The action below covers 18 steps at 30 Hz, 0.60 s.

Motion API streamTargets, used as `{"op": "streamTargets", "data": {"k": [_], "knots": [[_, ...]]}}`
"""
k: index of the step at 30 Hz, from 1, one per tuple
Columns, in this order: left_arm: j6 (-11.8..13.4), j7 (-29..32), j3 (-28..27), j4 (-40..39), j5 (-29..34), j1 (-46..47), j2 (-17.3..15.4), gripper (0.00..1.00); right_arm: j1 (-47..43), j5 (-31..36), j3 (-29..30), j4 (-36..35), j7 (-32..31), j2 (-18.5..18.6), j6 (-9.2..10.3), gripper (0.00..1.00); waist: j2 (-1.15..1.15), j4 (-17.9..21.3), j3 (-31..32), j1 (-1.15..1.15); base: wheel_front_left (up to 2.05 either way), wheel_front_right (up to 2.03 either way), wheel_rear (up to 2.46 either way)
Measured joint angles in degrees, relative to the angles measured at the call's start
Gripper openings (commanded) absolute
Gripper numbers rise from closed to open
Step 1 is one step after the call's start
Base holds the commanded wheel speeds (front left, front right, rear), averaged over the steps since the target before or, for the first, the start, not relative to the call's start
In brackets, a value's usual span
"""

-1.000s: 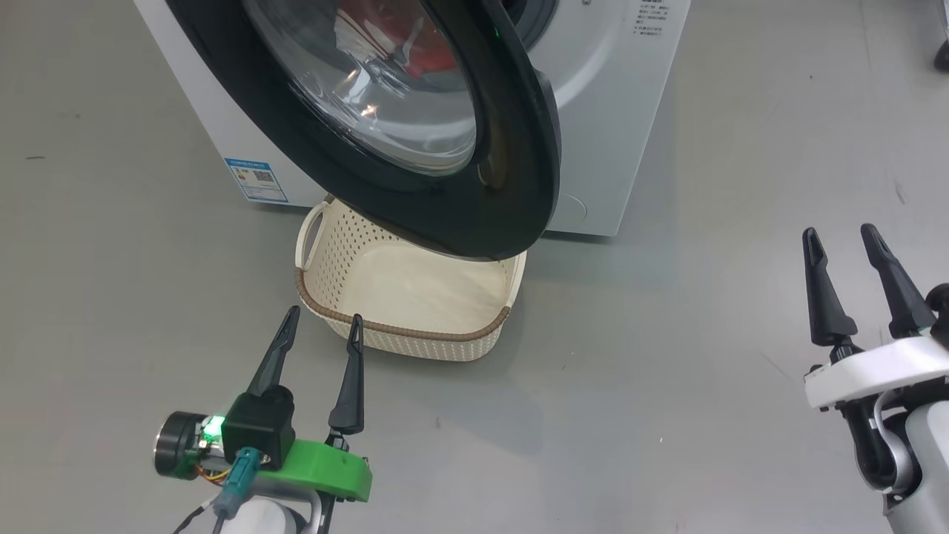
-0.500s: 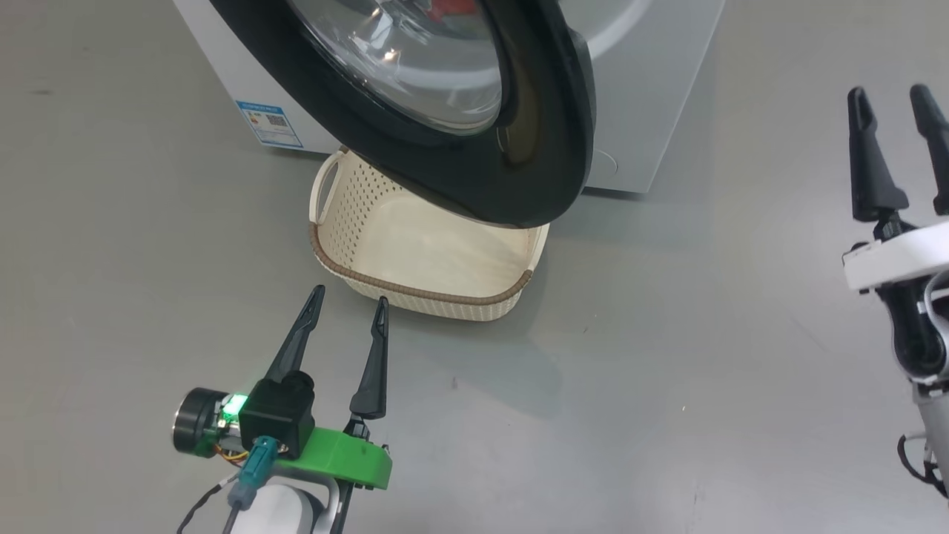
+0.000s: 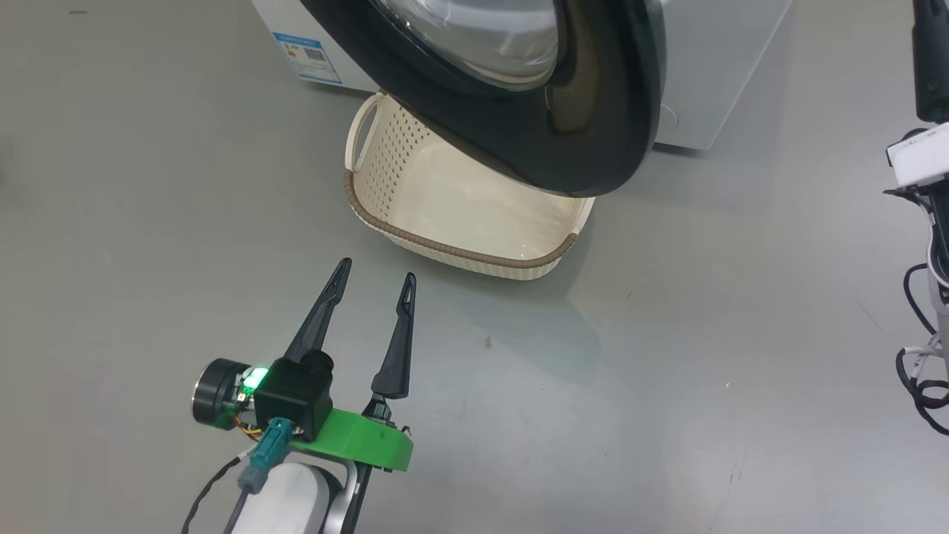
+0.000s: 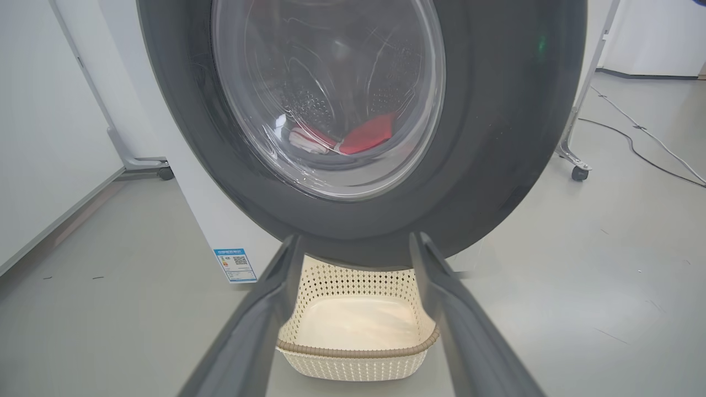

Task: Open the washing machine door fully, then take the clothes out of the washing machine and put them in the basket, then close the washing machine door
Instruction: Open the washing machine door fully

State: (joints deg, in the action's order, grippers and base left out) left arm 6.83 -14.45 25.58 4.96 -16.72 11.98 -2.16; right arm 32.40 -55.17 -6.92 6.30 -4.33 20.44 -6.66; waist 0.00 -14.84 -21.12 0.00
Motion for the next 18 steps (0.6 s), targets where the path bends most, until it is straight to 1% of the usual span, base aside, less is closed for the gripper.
{"op": "streamTargets", "data": {"k": [1, 4, 8, 12, 18], "knots": [[0.00, 0.00, 0.00, 0.00, 0.00, 0.00, 0.00, 1.00, 0.00, 0.00, 0.00, 0.00, 0.00, 0.00, 0.00, 0.00, 0.00, 0.00, 0.00, 0.00, 0.00, 0.00, 0.00], [0.00, 0.00, 0.30, -0.37, -2.12, 0.25, 0.00, 1.00, 0.59, -4.78, 0.27, 1.80, -3.50, -1.22, 0.00, 0.00, 0.00, -1.15, -0.85, 0.00, 0.00, 0.00, 0.00], [0.00, 0.00, 0.35, -0.37, -2.11, 0.44, 0.01, 1.00, 2.57, -11.93, 1.13, 4.23, -7.89, -3.70, 0.10, 0.00, 0.00, -2.55, -1.67, 0.00, 0.00, 0.00, 0.00], [0.00, 0.00, -0.29, -0.47, -2.89, 0.44, 0.01, 1.00, 4.66, -16.90, 1.54, 6.37, -12.02, -5.26, 0.45, 0.00, 0.00, -3.32, -2.11, 0.00, 0.00, 0.00, 0.00], [0.00, 0.00, -0.23, -0.31, -2.87, 0.44, 0.01, 1.00, 5.39, -24.50, 2.91, 8.84, -18.40, -7.02, 3.90, 0.00, 0.00, -3.69, -2.05, 0.00, 0.00, 0.00, 0.00]]}}
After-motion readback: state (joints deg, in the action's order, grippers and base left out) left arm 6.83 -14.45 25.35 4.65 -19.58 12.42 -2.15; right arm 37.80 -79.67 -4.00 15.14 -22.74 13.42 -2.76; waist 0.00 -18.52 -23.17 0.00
